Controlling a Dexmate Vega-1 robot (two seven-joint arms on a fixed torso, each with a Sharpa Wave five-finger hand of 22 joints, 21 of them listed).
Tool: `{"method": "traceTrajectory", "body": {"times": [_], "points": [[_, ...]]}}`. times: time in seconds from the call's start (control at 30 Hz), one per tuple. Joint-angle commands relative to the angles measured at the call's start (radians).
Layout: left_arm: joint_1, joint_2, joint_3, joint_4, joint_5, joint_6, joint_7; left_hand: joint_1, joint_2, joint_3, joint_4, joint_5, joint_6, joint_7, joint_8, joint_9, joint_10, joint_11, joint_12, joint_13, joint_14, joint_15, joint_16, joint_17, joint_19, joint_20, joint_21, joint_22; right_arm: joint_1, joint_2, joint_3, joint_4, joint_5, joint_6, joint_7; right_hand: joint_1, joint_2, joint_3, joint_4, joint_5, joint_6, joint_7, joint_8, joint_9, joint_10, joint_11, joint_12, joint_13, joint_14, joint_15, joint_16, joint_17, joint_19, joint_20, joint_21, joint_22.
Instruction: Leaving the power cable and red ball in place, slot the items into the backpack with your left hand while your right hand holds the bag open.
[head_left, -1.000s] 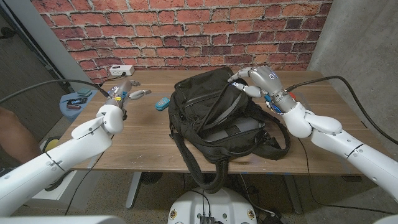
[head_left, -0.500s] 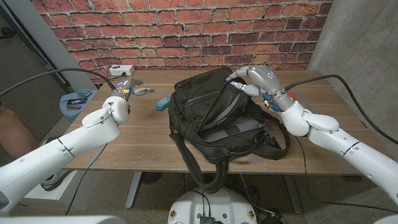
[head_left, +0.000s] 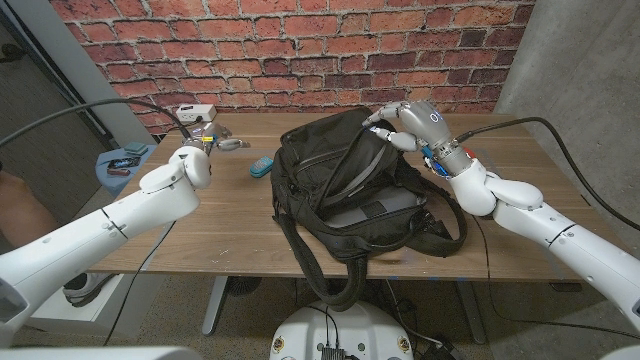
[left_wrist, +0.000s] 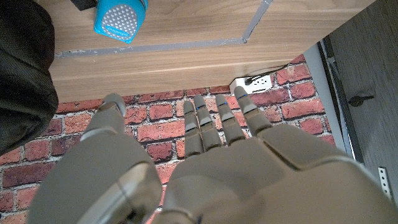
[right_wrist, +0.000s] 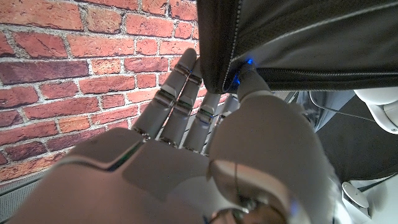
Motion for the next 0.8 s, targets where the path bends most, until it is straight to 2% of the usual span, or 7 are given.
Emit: {"method": "traceTrajectory", "body": {"times": [0.03,0.4,0.8], "points": [[-0.042,-0.004,0.042,0.01,0.004,0.031,-0.038,0.066,0.067,-0.004,-0.001,0.001,0.002,0.008,-0.003,0.004,0.0,0.005,0.001,0.003,0.004,0.0,-0.001,0.003,-0.005,0.002,0.0,0.005,0.028,0.013,-0.007,0.014,0.008,0.014,0.013,0.003,0.01,-0.005,-0.001,0.004,0.01,0.002,0.006,0.003,0.011,-0.003,0.001,0.006,0.01,-0.133,-0.004,0.002,0.01,-0.076,0.003,0.005],[-0.103,-0.04,0.108,0.038,0.028,0.112,-0.068,0.067,0.066,-0.008,-0.002,0.002,0.004,0.015,-0.001,0.005,0.004,0.011,0.002,0.008,0.01,0.008,0.001,0.002,0.003,0.012,0.004,0.006,0.056,0.026,-0.017,0.042,0.006,0.024,0.013,0.007,0.011,-0.009,-0.001,0.005,0.013,0.004,0.006,0.003,0.016,-0.003,0.002,0.008,0.014,-0.133,-0.006,0.004,0.012,-0.075,0.004,0.005],[-0.177,-0.088,0.186,0.096,0.043,0.12,-0.093,0.063,0.061,-0.015,-0.001,0.002,0.009,0.023,0.002,0.005,0.012,0.016,0.005,0.014,0.015,0.019,0.002,0.002,0.006,0.018,0.005,0.007,0.076,0.034,-0.027,0.061,-0.005,0.043,-0.013,0.011,0.012,-0.012,0.0,0.006,0.013,0.004,0.004,0.003,0.016,-0.005,0.0,0.009,0.017,-0.133,-0.008,0.005,0.012,-0.075,0.004,0.006]]}}
